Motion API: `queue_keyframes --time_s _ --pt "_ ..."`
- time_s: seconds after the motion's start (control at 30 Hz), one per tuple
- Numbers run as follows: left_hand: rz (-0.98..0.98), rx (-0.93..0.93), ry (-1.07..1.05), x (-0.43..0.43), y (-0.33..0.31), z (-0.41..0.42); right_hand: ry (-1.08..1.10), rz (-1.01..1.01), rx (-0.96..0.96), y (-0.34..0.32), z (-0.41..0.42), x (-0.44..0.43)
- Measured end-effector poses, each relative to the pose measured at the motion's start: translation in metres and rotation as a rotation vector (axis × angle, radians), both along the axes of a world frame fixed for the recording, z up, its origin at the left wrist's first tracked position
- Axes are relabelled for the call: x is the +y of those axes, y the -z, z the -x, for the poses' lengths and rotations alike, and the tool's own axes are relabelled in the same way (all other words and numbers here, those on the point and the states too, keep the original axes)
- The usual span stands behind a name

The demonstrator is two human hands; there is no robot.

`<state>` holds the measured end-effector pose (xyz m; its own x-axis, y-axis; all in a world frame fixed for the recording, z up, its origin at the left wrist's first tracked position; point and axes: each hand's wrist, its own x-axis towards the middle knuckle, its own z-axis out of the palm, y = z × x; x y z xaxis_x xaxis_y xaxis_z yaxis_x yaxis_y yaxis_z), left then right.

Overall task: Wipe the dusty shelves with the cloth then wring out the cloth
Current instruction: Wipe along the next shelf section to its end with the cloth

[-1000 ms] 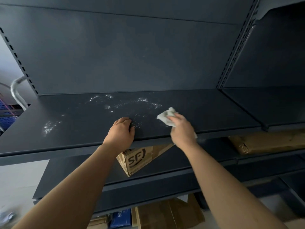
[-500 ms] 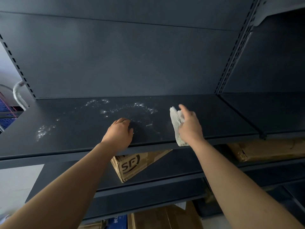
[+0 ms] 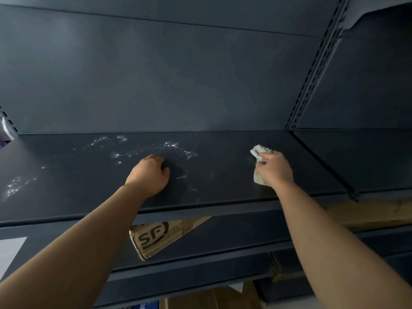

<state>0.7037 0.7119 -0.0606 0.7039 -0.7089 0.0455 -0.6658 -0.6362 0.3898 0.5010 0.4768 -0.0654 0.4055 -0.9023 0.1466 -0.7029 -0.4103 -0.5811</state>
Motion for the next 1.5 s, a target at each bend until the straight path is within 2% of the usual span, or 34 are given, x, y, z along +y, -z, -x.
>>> queue_keyframes --time_s 0.13,0.23,0.37,0.47,0.53,0.63,0.7,0.73,0.8,0.97,1.1,1.17,1.27,1.33,1.4,1.43,1.5 --pt "0.079 -0.091 -0.019 0.002 0.006 -0.003 0.015 0.045 0.113 0.003 -0.029 -0.024" --pt "0.122 -0.119 -0.020 0.003 0.010 -0.003 -0.127 0.071 0.185 0.000 -0.067 -0.007" --pt "0.162 -0.121 -0.026 0.004 0.012 -0.002 -0.489 0.054 0.038 -0.001 -0.113 0.055" --pt "0.175 -0.108 -0.038 0.004 0.011 -0.001 -0.615 -0.113 -0.113 0.004 -0.128 0.079" --pt "0.184 -0.098 -0.068 0.005 0.010 -0.003 -0.535 -0.139 -0.244 -0.001 -0.124 0.068" --pt "0.136 -0.110 -0.156 0.007 0.004 -0.016 -0.285 -0.096 -0.358 -0.010 -0.104 0.019" --pt "0.083 -0.126 -0.194 0.010 0.002 -0.027 -0.133 -0.073 -0.281 -0.008 -0.093 -0.013" --pt "0.062 -0.128 -0.200 0.012 0.002 -0.031 -0.091 -0.040 -0.181 -0.004 -0.095 -0.024" --pt "0.044 -0.140 -0.184 0.016 0.005 -0.034 -0.101 0.026 -0.020 0.004 -0.112 -0.035" --pt "0.100 -0.165 -0.178 0.019 0.013 -0.035 -0.218 0.011 0.088 0.009 -0.176 -0.010" --pt "0.105 -0.155 -0.182 0.018 0.012 -0.036 -0.516 0.069 0.092 0.007 -0.206 0.036" --pt "0.105 -0.152 -0.180 0.019 0.012 -0.035 -0.670 0.007 0.061 0.002 -0.218 0.058" --pt "0.122 -0.136 -0.168 0.020 0.010 -0.036 -0.790 -0.232 -0.022 -0.017 -0.215 0.076" --pt "0.132 -0.105 -0.138 0.023 0.009 -0.036 -0.767 -0.305 -0.182 -0.026 -0.197 0.069" --pt "0.140 -0.071 -0.108 0.029 0.007 -0.035 -0.617 -0.207 -0.302 -0.027 -0.172 0.042" --pt "0.143 -0.062 -0.098 0.034 0.007 -0.034 -0.502 -0.127 -0.309 -0.025 -0.159 0.028" --pt "0.141 -0.066 -0.080 0.045 0.005 -0.031 -0.325 -0.040 -0.176 -0.017 -0.133 0.008"
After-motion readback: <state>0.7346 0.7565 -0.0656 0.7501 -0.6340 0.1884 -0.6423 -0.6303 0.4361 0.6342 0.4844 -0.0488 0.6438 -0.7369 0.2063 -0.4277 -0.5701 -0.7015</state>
